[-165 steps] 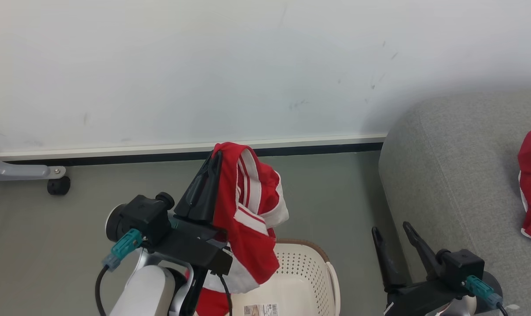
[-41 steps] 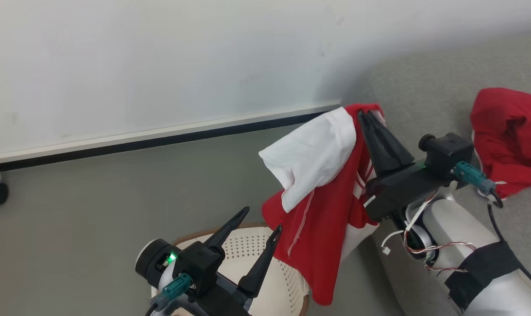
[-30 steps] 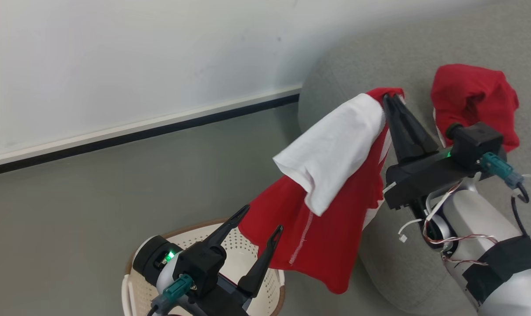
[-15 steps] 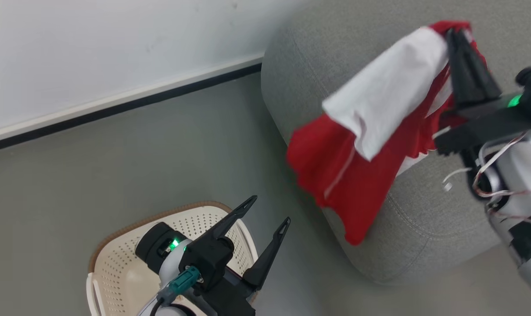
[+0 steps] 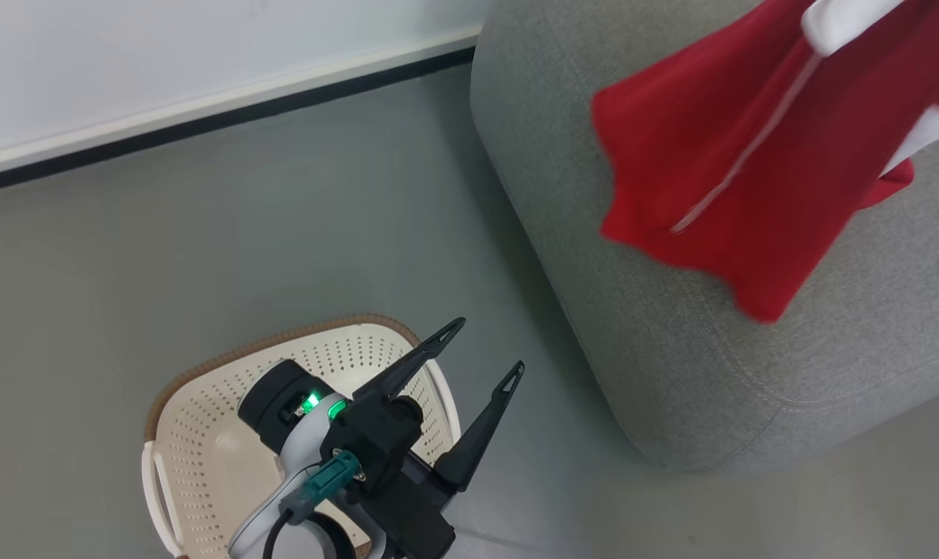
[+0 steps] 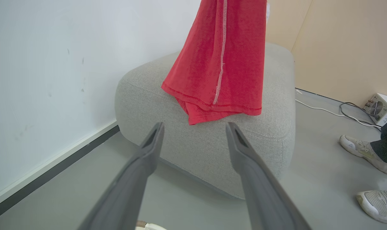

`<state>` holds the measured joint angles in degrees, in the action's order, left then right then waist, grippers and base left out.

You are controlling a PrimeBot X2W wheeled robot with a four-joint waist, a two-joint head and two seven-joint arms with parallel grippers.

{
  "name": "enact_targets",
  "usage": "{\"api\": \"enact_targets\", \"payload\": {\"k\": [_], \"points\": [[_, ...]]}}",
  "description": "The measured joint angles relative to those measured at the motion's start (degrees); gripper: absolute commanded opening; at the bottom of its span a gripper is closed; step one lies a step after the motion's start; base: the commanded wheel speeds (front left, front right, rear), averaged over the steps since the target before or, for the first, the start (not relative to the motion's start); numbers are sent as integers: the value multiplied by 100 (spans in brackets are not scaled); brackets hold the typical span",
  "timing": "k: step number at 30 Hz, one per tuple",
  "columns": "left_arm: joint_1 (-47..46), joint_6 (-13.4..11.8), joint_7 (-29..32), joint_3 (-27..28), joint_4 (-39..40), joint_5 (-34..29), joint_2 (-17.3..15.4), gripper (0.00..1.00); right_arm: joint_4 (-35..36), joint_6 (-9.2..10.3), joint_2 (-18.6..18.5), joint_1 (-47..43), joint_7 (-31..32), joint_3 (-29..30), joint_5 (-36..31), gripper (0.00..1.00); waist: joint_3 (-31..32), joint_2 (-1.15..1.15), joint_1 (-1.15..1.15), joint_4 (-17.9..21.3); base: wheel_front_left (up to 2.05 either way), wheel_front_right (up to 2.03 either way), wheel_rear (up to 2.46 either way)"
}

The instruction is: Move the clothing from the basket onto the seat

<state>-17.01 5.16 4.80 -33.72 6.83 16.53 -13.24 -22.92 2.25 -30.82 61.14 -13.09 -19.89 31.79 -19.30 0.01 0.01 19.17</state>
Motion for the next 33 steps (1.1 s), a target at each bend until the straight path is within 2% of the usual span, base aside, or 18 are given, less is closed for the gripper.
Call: {"api": "enact_targets", "payload": {"k": [5, 16, 23, 33], "points": [[-120, 41, 44, -21, 110, -16, -35, 100, -176, 3, -368, 573, 121, 241, -10, 0, -209, 0, -1, -109, 0, 0, 0], [-296, 47, 118, -33, 299, -57, -129, 100, -452, 179, -1092, 1637, 300, 651, -276, 0, -765, 0, -1, -375, 0, 0, 0], [-314, 46, 118, 91, 328, -119, -292, 100, -869, 178, -980, 1569, 299, 557, -271, 0, -1075, 0, 0, -413, 0, 0, 0], [-409, 91, 127, 101, 335, -167, -359, 100, -1613, 170, -699, 632, 183, 584, -32, 0, -1246, 0, -1, -286, 0, 0, 0]]}}
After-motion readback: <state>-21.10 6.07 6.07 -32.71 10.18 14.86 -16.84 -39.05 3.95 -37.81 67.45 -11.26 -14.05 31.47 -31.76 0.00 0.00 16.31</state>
